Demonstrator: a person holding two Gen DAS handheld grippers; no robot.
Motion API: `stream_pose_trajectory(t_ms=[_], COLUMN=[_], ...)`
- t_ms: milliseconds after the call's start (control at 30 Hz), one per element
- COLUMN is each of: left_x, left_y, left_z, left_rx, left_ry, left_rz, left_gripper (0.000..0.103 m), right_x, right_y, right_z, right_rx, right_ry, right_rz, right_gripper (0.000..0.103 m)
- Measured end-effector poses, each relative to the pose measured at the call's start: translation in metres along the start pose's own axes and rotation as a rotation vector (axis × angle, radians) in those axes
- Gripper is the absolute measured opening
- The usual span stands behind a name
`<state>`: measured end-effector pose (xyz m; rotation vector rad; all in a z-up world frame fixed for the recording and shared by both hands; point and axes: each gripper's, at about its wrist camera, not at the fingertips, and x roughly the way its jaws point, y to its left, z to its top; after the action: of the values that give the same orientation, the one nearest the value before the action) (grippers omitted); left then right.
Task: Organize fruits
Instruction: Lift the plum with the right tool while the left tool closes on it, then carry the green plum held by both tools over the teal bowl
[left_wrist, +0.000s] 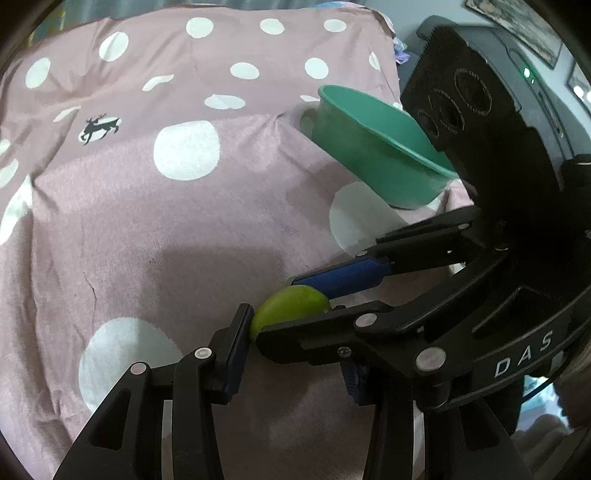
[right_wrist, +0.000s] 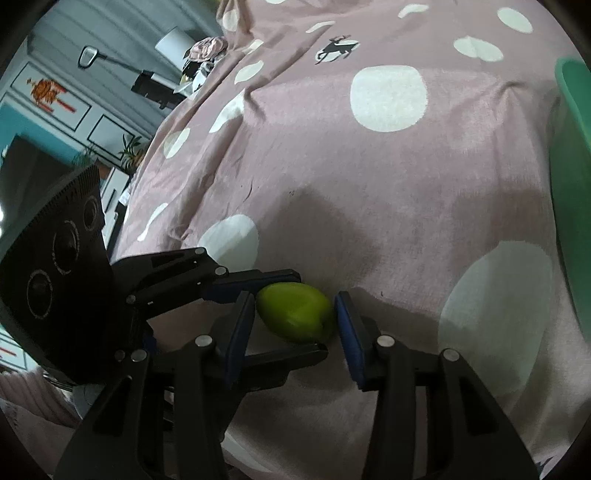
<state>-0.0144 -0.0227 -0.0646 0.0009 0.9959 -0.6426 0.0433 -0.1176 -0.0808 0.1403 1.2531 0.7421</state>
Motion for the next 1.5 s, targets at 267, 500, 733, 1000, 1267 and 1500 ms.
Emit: stream_pose_trajectory(t_ms=[267,500,733,1000,1267,1500], left_x=[-0.001,-0.013,-0.028,-0.041,-0.044,-0.046], left_y=[-0.007,-0.020,-0.031,-0.042,-0.050,-0.061], left_z=[0.001,0.005,0.014,0.027,0.036,0.045], left_rx=[0.007,0.041,0.075,0.110,0.138,0.166], left_ry=[-0.003,-0.023,-0.062,-0.099,-0.116,-0.127], left_rz=[0.029,0.057,0.082,0.100,0.107,0.113], left_gripper=[0.044,0.044,0.044,0.044,0.044,0.044], right_x=[-0.006,-0.021,-0.041,-0.062,-0.076,-0.089], right_y=[-0.003,0.005,0.014,0.020,0.018,0.015], right_z=[-0.006,-0.010,-0.009,-0.008,-0.008,-0.013], right_rx=[0.010,-0.005,-0.028,-0.044,-0.045,-0.042], right_ry=[-0.050,-0.096,-0.152,-0.209,-0.252,-0.287], right_rz=[0.014,0.005,0.001,-0.002,-0.005,-0.005], right_gripper=[0.044,0.044,0.044,0.044,0.044,0.044])
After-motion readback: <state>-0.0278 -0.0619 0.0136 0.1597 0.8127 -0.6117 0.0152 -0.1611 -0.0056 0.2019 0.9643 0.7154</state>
